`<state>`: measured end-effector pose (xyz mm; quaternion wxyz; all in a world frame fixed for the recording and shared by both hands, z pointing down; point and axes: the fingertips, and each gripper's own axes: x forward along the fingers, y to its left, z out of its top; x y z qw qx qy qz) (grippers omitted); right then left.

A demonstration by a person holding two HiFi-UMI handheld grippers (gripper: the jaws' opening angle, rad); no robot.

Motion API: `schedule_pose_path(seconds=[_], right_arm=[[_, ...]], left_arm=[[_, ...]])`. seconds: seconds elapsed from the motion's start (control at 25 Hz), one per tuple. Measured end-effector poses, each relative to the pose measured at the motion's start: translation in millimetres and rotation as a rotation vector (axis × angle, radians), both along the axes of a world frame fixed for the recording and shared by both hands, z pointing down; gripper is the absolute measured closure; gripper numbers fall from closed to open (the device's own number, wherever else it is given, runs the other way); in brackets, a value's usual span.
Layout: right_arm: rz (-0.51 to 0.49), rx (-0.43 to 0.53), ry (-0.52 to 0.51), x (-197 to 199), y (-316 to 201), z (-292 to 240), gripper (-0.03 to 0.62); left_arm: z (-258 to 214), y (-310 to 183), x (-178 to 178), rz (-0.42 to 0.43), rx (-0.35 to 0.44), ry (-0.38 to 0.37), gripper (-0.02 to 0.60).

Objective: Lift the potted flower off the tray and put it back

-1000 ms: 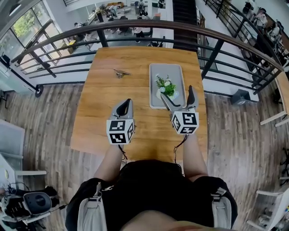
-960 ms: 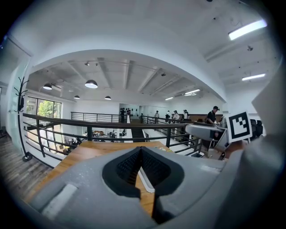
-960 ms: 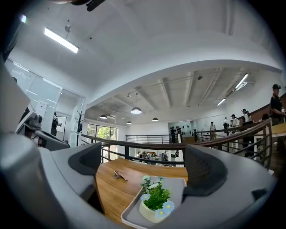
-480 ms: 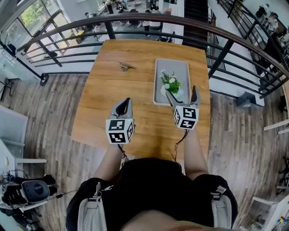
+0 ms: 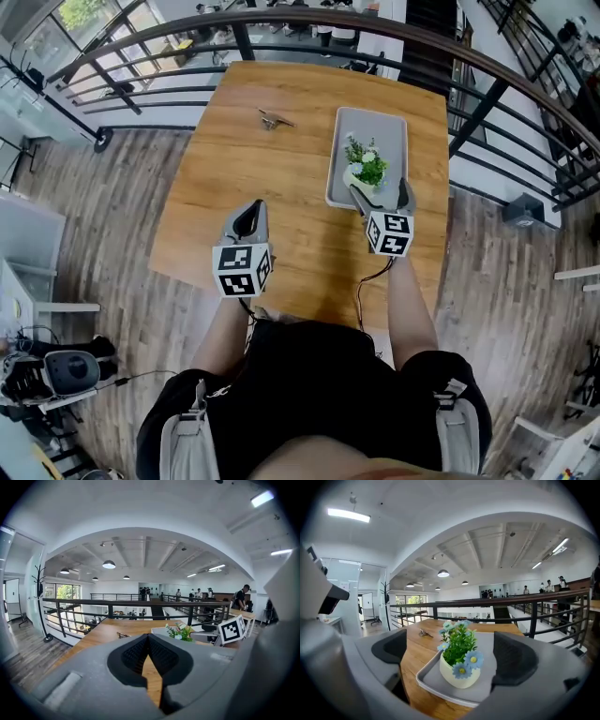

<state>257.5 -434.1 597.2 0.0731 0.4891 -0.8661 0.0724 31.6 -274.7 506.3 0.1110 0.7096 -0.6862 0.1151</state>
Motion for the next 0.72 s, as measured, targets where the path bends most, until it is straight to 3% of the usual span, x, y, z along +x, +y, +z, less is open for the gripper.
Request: schedule_pose_path(seconds=[0.16, 0.52, 0.72], right_arm=[[-0.073, -0.048, 0.041, 3, -17, 31, 0.031], [-0.276, -0.084, 0.258, -5, -50, 83, 0.031], [-0.278, -0.177, 0.225, -4, -67, 116, 0.031]], left_arm=[[5, 5, -5, -0.029, -0.015, -0.009, 0.569], [11, 12, -13, -0.073, -0.048, -0.035, 0.569], [22, 17, -21, -0.093, -0.081, -0.048, 0.569]])
